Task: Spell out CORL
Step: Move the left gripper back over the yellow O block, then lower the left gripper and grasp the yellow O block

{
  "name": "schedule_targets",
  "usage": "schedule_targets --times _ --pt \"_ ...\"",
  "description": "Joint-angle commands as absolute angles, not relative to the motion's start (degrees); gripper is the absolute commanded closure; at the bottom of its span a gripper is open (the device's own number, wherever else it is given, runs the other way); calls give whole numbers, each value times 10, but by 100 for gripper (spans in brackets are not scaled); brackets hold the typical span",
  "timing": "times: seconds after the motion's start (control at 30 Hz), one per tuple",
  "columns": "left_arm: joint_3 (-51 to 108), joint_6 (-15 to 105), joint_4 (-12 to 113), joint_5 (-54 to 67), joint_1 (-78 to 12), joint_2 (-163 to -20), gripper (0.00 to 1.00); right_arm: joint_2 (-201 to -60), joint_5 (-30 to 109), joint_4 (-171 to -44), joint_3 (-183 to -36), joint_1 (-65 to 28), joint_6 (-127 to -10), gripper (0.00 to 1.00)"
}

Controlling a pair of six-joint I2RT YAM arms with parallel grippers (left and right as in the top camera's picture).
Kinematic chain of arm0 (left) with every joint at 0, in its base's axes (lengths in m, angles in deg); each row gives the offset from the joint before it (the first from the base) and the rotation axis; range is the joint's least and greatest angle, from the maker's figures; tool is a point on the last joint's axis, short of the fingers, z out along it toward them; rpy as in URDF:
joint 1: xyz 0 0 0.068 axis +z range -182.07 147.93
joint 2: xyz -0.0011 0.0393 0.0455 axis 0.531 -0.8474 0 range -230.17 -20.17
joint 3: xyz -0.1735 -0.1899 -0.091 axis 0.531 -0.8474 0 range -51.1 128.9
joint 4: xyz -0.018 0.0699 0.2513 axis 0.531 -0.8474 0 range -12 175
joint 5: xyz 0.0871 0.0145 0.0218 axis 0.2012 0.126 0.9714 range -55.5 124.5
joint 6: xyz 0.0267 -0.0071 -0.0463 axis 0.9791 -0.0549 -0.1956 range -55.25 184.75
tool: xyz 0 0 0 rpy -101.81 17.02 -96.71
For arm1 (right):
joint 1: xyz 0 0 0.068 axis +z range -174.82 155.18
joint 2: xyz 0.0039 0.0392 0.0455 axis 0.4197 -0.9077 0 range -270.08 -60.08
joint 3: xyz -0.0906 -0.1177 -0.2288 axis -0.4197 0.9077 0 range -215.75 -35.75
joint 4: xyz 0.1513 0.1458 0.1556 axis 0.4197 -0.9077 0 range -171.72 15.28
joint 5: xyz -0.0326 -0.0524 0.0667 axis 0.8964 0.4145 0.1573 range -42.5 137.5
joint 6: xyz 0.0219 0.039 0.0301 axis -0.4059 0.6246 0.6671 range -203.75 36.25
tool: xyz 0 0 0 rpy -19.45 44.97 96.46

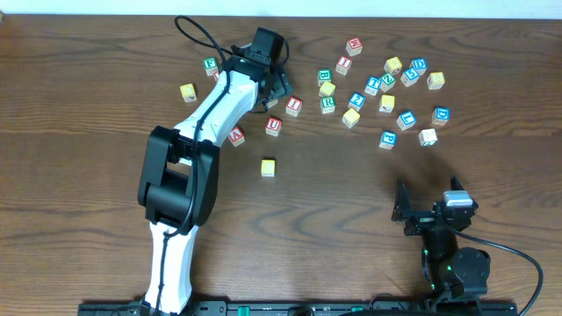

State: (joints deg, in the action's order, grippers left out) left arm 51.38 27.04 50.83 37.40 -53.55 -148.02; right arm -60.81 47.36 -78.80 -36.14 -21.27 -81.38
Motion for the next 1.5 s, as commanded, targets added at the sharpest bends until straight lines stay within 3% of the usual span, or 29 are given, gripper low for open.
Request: schedule_targets --times 0.0,0.53,1.4,1.47 --pt "528 262 515 371 -546 -1487 10 -606 478 -790 -361 -217 -810 1" --pt "527 148 512 462 -575 -1487 10 -606 478 -790 -361 -217 -810 1" --pt "527 147 540 460 -574 -1535 10 -606 478 -790 -361 -217 -810 1" --pt "527 149 538 460 -574 -1535 23 -606 478 -790 -361 -217 -810 1"
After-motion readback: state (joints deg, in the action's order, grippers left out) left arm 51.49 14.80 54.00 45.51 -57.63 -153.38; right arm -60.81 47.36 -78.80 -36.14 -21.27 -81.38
